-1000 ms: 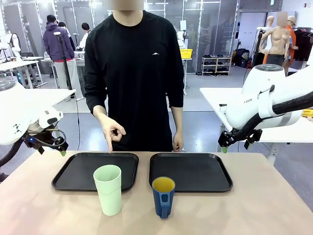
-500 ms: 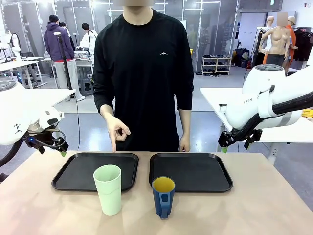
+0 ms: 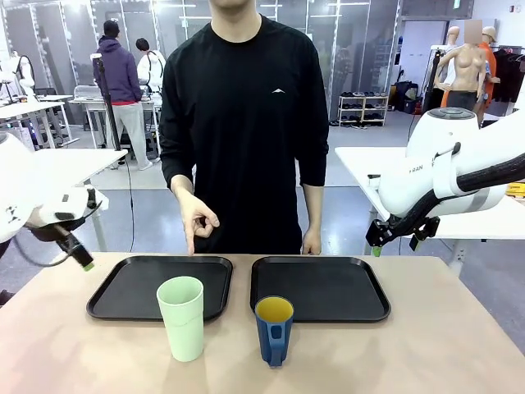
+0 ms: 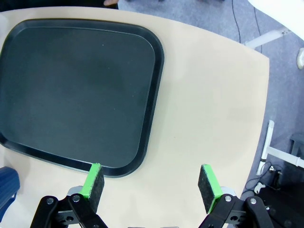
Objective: Sort and store the cups by type.
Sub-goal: Pick up the Reusable plastic cup.
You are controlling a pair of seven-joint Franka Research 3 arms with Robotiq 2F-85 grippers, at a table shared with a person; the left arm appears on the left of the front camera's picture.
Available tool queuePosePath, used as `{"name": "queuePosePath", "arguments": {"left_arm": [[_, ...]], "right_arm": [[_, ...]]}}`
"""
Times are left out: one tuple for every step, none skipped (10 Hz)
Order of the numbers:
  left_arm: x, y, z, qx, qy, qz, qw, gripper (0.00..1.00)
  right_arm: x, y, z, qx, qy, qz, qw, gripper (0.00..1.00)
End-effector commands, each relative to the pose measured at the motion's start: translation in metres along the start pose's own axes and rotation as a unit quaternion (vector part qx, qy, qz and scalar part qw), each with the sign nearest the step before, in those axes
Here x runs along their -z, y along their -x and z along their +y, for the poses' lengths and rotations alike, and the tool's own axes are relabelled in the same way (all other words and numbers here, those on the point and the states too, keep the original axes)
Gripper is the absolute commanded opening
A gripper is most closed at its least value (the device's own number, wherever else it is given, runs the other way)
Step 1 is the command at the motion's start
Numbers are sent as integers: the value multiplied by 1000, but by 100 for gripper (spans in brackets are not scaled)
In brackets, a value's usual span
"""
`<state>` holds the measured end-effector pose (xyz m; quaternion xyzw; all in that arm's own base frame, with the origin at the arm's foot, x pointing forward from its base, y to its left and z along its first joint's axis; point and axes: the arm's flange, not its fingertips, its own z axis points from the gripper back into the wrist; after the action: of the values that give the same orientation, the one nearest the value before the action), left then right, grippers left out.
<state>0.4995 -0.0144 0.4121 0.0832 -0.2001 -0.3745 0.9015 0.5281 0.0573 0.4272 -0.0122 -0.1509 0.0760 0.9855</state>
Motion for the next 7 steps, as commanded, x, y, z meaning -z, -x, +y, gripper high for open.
{"name": "queuePosePath", "arguments": {"left_arm": [[-13,28,-4,167,4,7,986,100],[-13,33,-11,235,11,18,972,100],[-11,37,-17,287,15,22,957,100],[-8,40,-21,326,24,26,945,100],[-8,42,-24,350,28,29,936,100],[-5,43,-26,357,25,35,933,100],[-3,41,-26,357,26,36,933,100]], "right_arm": [[-1,0,1,0,0,0,1000,100],[-1,0,1,0,0,0,1000,100],[-1,0,1,0,0,0,1000,100],[-1,0,1,0,0,0,1000,100],[-1,0,1,0,0,0,1000,100],[-1,0,1,0,0,0,1000,100],[-1,0,1,0,0,0,1000,100]]}}
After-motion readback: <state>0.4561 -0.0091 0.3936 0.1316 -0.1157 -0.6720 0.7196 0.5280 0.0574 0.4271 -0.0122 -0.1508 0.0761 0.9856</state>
